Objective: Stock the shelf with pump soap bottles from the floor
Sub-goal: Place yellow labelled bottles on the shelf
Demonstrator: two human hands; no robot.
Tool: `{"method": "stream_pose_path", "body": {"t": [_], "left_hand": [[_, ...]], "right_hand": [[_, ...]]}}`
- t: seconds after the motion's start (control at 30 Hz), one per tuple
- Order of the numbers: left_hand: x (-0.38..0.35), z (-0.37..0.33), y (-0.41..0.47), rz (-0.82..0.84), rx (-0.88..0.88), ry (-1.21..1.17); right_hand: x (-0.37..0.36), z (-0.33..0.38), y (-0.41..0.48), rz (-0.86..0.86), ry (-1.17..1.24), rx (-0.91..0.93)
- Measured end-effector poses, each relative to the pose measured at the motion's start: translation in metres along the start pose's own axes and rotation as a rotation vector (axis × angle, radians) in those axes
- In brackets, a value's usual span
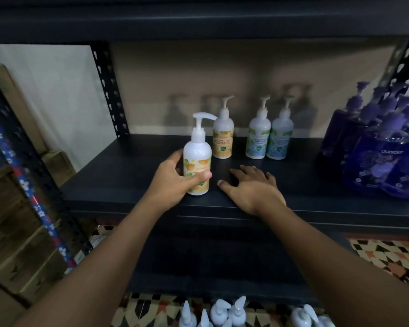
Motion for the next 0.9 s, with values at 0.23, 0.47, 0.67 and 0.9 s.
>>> {"method": "stream_pose_path", "body": {"t": [0.23, 0.47, 0.67, 0.9], "left_hand": [[0.000, 0.012, -0.004, 0.040, 0.044, 0.187], [-0.003, 0.022, 0.032, -0.007, 0.069, 0.239], [-0.018, 0.028, 0.082, -0.052, 0.091, 0.346], [-0.031, 0.028, 0.107, -0.111, 0.092, 0.373]], "right_hand": [[0.001, 0.001, 0.000, 0.007, -0.008, -0.008], [0.000, 0.001, 0.001, 0.012, -0.011, -0.012], [-0.001, 0.000, 0.002, 0.012, 0.002, -0.001], [-0.001, 0.000, 0.003, 0.022, 0.004, -0.005]]}}
Point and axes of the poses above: each hand's wrist, its own y-axis towards the middle knuckle, its own x-axis out of the back of the hand, z = x × y, the point moved 1 cm from there along y, towards the middle knuckle, and after that the axes turned 13 degrees about y, right-handed, at the moved point
